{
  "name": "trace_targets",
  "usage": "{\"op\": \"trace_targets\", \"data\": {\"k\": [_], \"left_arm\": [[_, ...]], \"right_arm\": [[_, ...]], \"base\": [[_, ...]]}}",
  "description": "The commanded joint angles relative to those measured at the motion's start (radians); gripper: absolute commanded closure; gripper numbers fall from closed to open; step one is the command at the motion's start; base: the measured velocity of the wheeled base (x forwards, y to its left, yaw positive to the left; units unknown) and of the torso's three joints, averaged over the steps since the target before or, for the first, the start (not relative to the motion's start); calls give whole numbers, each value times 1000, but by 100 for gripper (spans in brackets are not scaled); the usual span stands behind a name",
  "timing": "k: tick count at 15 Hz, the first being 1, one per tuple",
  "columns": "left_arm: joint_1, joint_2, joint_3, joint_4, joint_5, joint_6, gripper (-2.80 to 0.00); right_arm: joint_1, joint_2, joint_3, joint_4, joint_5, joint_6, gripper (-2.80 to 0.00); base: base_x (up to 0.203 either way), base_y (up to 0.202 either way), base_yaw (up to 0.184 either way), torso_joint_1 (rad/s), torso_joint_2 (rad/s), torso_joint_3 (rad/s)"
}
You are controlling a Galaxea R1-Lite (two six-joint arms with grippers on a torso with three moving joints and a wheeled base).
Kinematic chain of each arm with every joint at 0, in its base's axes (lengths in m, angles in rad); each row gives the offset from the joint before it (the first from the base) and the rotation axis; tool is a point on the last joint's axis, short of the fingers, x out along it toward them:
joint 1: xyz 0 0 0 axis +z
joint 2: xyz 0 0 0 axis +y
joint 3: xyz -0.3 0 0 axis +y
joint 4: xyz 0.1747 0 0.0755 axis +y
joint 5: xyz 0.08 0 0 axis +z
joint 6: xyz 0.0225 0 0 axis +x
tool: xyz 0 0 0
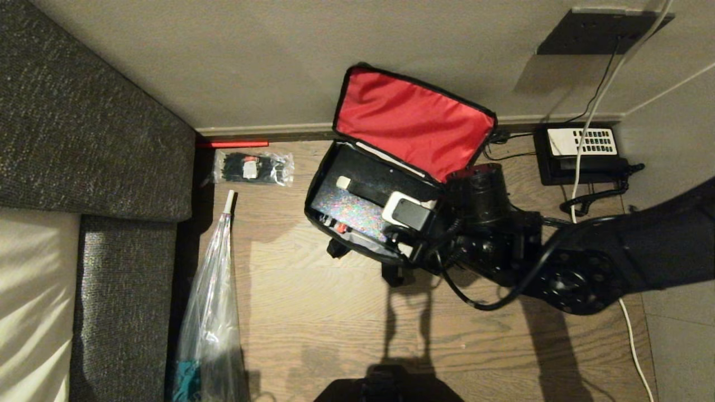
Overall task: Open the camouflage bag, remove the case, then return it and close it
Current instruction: Place the black box back
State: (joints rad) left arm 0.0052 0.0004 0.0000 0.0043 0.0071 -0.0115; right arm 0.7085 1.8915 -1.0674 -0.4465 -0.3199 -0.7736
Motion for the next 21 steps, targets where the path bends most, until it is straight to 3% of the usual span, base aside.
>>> {"op": "trace_targets", "data": {"k": [1,5,9,12,15,19,21], "left_arm": [[-1,-2,3,0,1,-1,0],[-1,-2,3,0,1,-1,0],[-1,-2,3,0,1,-1,0],[-1,-2,3,0,1,-1,0],[0,-2,3,0,1,-1,0],[-1,-2,3,0,1,-1,0],[-1,-2,3,0,1,-1,0]], "right_arm": [[-4,-272,212,16,-51,17,0],[-11,-650,500,157,-271,172,0],[-106,-1017,585,557,-381,365,0],[-298,-1224,596,884,-381,534,0],[-420,-1371,597,1071,-357,624,0],[-439,-1420,607,1100,-343,682,0],[-439,-1439,606,1080,-280,740,0]], "base": [[0,0,0,0,0,0],[0,0,0,0,0,0],[0,0,0,0,0,0],[0,0,0,0,0,0],[0,0,0,0,0,0],[0,0,0,0,0,0],[0,0,0,0,0,0]]}}
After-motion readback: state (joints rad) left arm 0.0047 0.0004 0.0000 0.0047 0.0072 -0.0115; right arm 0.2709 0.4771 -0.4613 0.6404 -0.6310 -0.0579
